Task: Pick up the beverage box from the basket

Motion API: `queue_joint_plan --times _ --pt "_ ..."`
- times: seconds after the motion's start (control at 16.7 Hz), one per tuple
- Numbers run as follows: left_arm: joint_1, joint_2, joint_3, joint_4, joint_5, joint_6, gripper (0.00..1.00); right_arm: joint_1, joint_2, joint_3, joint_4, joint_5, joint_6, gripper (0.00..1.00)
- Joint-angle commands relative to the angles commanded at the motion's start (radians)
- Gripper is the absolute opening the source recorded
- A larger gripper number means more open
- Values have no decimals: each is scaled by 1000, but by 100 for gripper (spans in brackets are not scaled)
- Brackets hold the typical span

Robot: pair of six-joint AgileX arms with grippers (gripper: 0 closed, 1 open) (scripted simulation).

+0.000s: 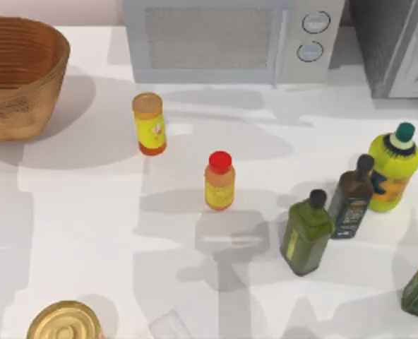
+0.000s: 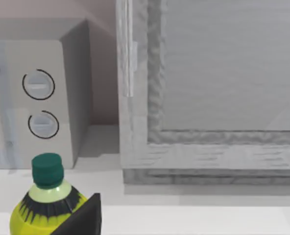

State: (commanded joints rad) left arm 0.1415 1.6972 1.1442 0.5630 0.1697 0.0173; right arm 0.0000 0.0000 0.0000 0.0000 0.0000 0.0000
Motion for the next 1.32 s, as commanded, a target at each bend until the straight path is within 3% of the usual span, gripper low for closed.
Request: queue_joint_plan --times 0.36,0.6,0.84,1.32 --pt "1 -6 -12 -8 -2 0 0 0 0 0 0 0 0 100" --pt "-9 -137 -120 -66 -20 -7 0 0 0 0 0 0 0 100" --pt "-31 -428 -304 -154 -49 -9 0 0 0 0 0 0 0 100" --pt "-94 -1220 -787 -388 -120 -12 0 0 0 0 0 0 0 100"
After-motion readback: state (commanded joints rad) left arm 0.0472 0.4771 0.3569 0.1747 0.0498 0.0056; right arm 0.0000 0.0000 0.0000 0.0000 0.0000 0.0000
